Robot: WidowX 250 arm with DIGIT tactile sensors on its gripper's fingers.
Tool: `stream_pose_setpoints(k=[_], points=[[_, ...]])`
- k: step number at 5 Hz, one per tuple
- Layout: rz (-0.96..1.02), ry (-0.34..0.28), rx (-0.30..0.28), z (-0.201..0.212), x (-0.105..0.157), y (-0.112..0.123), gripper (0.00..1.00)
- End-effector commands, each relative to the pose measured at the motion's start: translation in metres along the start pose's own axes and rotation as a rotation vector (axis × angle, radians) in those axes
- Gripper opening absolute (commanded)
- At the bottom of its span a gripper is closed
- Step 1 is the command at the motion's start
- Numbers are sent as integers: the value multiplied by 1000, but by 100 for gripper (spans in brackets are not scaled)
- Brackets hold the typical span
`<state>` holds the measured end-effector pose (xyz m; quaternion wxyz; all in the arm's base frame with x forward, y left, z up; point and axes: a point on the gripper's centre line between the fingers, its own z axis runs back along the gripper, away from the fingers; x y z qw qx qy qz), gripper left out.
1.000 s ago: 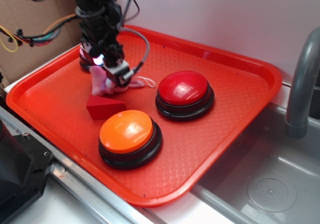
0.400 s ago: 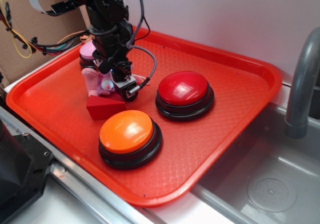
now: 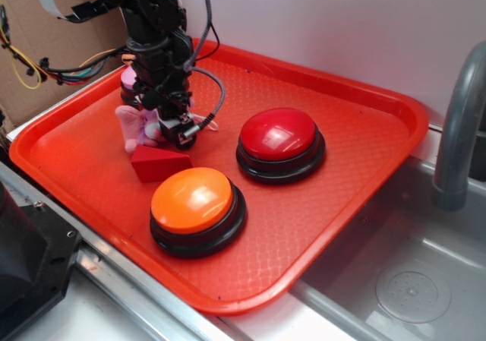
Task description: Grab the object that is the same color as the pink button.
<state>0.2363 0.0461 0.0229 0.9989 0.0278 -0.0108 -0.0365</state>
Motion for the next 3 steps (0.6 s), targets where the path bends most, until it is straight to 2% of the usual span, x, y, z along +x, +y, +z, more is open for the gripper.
stream_pose_setpoints(k=[1, 2, 3], points=[[211, -57, 49, 86, 18, 18, 0], [271, -24, 5, 135, 19, 19, 0], [275, -73, -25, 179, 15, 20, 0]])
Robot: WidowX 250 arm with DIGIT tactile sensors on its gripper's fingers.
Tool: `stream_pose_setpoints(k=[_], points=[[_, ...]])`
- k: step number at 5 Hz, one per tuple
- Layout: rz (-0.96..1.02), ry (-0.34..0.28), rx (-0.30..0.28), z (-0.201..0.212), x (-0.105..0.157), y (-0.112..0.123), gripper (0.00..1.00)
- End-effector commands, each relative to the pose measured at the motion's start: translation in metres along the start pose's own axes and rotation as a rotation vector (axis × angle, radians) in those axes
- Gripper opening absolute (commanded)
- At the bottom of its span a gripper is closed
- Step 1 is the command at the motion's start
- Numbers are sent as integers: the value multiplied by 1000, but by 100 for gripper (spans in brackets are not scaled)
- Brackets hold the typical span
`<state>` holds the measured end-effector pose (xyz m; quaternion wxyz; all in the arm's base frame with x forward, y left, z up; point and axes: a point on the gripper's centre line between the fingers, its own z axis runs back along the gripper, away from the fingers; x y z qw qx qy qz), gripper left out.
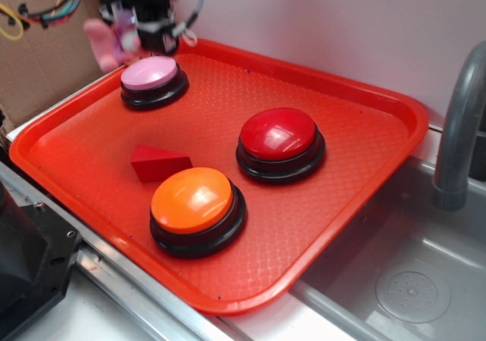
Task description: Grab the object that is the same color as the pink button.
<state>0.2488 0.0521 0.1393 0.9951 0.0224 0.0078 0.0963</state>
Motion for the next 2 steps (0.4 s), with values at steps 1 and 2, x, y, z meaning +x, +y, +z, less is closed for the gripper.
stream_pose_setpoints(k=[1, 2], points=[[20, -133, -27, 88, -3, 14, 0], [14, -118, -17, 79, -2, 17, 0]])
